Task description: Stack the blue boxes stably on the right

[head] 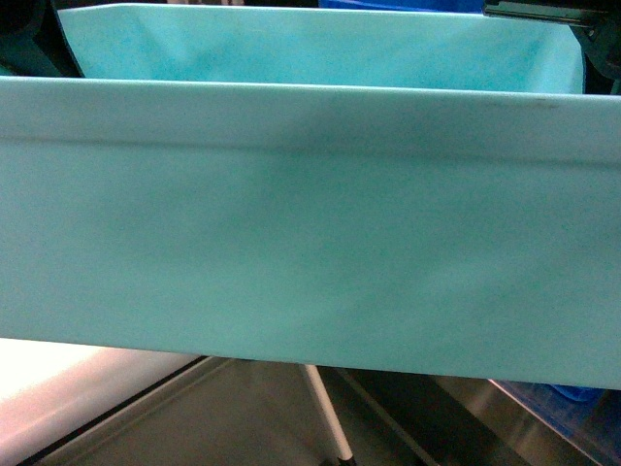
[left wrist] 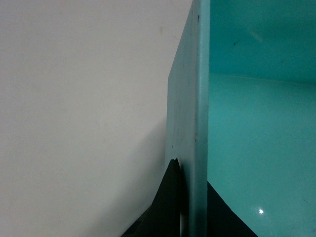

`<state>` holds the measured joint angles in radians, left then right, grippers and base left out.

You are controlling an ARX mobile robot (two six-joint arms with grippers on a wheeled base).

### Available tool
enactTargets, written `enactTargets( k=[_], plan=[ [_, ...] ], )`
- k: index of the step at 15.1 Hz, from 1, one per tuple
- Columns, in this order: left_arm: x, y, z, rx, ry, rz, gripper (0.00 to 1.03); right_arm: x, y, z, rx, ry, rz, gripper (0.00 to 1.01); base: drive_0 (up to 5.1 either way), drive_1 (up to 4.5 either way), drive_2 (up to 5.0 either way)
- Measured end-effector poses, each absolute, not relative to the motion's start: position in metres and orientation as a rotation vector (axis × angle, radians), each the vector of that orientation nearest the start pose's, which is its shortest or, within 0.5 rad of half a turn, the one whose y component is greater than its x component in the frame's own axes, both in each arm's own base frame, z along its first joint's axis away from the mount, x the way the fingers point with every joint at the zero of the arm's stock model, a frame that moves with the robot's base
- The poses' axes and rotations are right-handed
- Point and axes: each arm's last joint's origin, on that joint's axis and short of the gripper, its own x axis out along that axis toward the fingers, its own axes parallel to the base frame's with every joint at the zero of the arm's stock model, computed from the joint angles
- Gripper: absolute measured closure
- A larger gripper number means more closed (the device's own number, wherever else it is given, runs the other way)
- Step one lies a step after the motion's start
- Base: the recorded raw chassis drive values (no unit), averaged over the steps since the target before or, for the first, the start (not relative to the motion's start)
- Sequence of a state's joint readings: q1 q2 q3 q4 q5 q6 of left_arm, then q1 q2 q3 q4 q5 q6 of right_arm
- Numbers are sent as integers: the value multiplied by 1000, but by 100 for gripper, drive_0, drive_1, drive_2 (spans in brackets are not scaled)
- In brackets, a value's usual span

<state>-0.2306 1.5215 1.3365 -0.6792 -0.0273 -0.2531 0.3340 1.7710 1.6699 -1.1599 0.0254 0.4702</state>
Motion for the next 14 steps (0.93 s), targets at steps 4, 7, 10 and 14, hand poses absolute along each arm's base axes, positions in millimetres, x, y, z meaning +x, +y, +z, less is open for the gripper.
enactTargets(
  k=[4, 7, 10, 14],
  plan=[
    [314, -72, 308, -127, 876, -77, 101, 332, 116, 305, 178, 1273, -30, 93, 224, -414, -414],
    [313, -72, 308, -126, 876, -80, 101, 332, 116, 305, 178, 1274, -30, 93, 254, -373, -373],
    [313, -72, 307, -125, 877, -78, 101, 332, 116, 305, 177, 1274, -30, 93, 244, -344, -344],
    [313, -74, 307, -124, 876, -83, 101, 333, 113, 305, 178, 1277, -36, 93, 13, -226, -226]
  ],
)
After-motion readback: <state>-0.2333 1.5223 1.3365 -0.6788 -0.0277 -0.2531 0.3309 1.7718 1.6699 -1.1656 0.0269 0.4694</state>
